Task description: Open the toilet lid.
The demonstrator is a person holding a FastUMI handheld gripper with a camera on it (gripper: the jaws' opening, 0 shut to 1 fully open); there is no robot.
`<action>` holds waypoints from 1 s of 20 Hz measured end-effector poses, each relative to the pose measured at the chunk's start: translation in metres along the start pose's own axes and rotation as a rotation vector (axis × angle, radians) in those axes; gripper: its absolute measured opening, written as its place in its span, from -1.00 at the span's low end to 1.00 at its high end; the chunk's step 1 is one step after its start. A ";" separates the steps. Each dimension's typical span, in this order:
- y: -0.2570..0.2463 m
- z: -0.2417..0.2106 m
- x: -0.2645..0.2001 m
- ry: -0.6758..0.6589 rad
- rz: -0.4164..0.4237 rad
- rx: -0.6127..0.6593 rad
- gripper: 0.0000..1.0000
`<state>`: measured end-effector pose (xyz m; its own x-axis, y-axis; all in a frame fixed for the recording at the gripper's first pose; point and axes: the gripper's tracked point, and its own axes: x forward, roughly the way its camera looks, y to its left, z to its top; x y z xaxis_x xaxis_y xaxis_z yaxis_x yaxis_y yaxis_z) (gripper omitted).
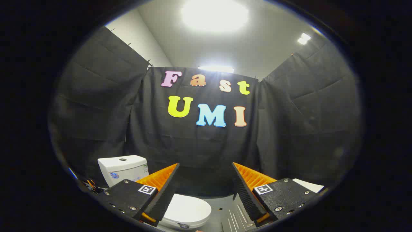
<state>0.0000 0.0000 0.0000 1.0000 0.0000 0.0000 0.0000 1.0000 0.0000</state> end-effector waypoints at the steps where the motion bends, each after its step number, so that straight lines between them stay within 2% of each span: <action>1: 0.003 0.004 -0.002 -0.006 0.006 0.008 0.90; 10: 0.011 0.000 -0.007 0.008 -0.004 -0.002 0.90; 20: -0.005 -0.009 -0.003 0.026 -0.032 0.011 0.90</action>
<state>-0.0028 -0.0046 -0.0094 0.9991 -0.0323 -0.0258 0.0326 0.9994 0.0107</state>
